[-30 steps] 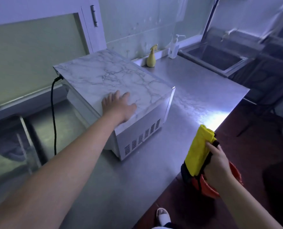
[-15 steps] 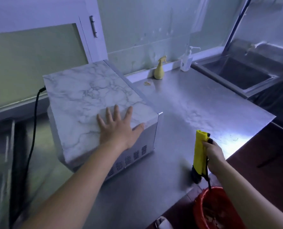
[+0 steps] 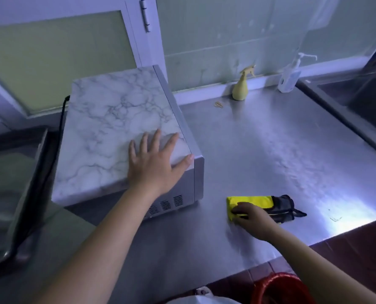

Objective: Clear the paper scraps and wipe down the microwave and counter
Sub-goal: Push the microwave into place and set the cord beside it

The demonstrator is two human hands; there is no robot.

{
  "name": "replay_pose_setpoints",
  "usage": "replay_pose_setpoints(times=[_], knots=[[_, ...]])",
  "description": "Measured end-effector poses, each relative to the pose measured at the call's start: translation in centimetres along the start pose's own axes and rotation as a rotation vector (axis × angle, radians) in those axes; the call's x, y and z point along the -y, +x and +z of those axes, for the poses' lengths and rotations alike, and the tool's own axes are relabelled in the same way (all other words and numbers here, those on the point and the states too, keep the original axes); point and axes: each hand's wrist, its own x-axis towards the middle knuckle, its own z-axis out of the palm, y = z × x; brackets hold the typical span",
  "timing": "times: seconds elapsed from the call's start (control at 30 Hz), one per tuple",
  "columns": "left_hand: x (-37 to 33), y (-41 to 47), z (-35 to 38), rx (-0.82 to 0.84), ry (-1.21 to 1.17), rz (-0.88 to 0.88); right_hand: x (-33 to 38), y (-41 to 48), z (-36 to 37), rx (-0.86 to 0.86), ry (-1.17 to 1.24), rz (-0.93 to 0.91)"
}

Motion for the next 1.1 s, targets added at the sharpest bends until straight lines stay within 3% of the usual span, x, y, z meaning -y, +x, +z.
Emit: replay_pose_setpoints(times=[0.1, 0.17, 0.27, 0.33, 0.47, 0.6, 0.73, 0.83, 0.93, 1.1], knots=[[0.7, -0.4, -0.8, -0.022, -0.147, 0.108, 4.8, -0.9, -1.3, -0.014, 0.17, -0.158], [1.5, -1.4, -1.9, 0.004, -0.526, 0.171, 9.1, -2.1, -2.6, 0.059, 0.196, -0.303], [3.2, -5.0, -3.5, 0.005, -1.159, 0.071, 14.8, -3.9, -3.2, 0.135, 0.259, -0.484], [5.5, -8.2, -3.6, -0.104, -1.264, -0.03, 18.2, -4.6, -2.6, 0.165, 0.303, -0.578], [13.1, -15.2, -0.5, -0.235, -1.311, -0.427, 24.7, -6.3, 0.9, 0.2, 0.395, -0.782], [22.3, -22.8, 3.9, -0.32, -1.286, -0.91, 29.3, -7.8, 7.0, 0.375, 0.392, -0.867], [31.2, -30.2, 7.2, -0.245, -0.919, -1.21, 33.1, -7.6, 13.2, 0.489, 0.322, -0.803], [36.9, -34.1, 8.6, -0.162, -0.745, -1.311, 36.9, -7.7, 17.3, 0.55, 0.291, -0.768], [41.8, -36.3, 8.3, -0.107, -0.782, -1.377, 40.3, -7.9, 20.9, 0.621, 0.308, -0.671], [50.3, -37.0, 8.5, 0.036, -0.533, -1.159, 44.1, -7.9, 25.7, 0.663, 0.139, -0.665]])
